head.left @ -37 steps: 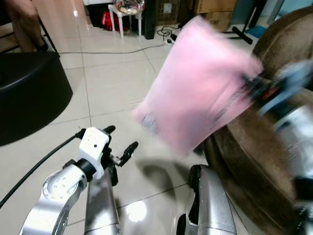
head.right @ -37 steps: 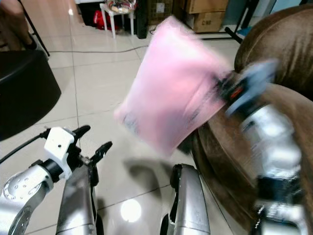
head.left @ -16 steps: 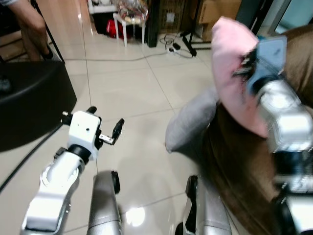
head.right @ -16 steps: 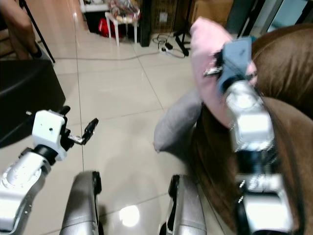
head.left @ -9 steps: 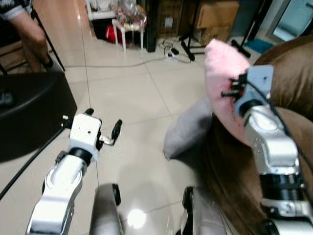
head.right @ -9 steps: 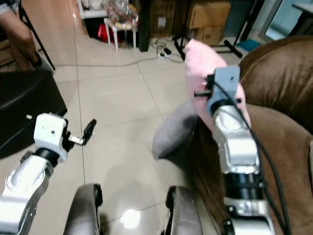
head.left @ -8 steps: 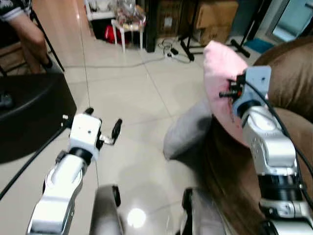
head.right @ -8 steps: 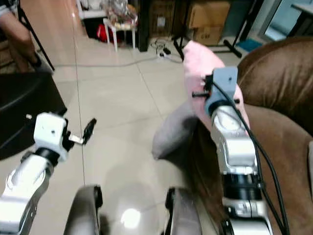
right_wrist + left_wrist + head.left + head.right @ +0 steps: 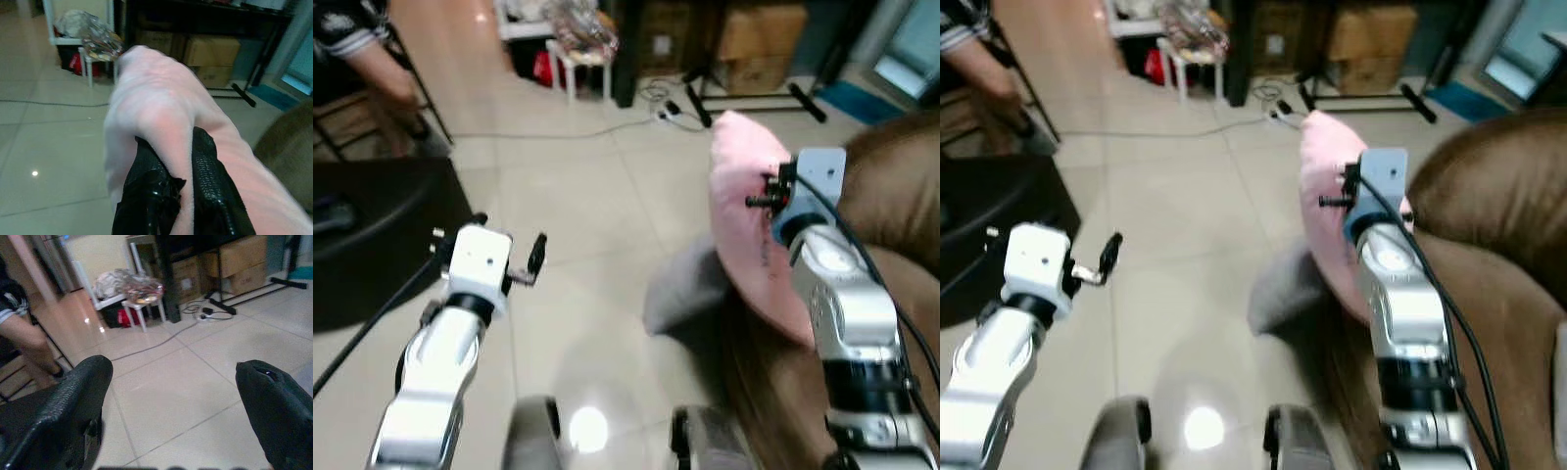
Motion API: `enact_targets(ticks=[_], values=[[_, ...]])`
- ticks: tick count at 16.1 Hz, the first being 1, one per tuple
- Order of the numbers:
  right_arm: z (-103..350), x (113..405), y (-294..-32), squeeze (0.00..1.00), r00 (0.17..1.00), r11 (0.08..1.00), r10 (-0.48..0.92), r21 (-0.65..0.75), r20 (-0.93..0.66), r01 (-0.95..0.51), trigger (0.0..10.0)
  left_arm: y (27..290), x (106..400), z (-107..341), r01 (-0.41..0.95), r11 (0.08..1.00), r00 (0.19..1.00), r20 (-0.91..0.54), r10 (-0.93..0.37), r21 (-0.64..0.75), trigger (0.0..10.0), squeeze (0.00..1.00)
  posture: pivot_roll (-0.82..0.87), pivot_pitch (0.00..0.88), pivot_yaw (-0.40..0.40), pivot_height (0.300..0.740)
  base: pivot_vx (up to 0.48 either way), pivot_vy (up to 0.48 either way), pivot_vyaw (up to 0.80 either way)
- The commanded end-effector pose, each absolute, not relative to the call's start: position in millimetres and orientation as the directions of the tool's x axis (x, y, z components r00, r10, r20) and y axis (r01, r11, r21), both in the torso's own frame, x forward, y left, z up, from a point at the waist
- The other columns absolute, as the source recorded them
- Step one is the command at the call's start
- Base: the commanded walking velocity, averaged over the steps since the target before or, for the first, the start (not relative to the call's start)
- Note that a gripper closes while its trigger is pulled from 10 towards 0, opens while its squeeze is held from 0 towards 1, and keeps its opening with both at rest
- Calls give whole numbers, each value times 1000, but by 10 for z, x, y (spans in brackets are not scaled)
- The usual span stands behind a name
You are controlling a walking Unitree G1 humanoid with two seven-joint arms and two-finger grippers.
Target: Move the pillow to the sofa from floor
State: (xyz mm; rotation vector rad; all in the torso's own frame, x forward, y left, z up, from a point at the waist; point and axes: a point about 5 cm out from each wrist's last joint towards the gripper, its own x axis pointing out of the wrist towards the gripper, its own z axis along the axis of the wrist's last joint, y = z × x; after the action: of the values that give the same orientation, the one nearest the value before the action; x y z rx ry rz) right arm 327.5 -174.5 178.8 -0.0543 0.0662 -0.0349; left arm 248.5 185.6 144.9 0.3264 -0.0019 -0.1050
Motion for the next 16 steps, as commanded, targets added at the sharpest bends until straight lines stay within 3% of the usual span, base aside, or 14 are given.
enact_targets(ticks=[1,5,12,16], values=[[1941,3262,-1732,0,999,998,-33,-61,4,33,10000,1860,2493,1453,93,942,996,-18,-92,323,10000,0,30,0,-78,703,0,0,0],[1920,3229,-1788,0,998,996,-57,-64,-5,56,10000,1855,2493,1440,93,945,996,-20,-92,313,10000,0,22,0,-73,740,0,0,0],[1977,3162,-1866,0,997,994,-78,-69,10,79,10000,1847,2501,1470,92,946,995,-1,-96,310,10000,0,25,0,-71,740,0,0,0],[1823,2994,-1788,0,999,999,-53,12,-14,53,10000,1852,2464,1433,90,934,996,-11,-92,345,10000,0,25,0,-69,740,0,0,0]])
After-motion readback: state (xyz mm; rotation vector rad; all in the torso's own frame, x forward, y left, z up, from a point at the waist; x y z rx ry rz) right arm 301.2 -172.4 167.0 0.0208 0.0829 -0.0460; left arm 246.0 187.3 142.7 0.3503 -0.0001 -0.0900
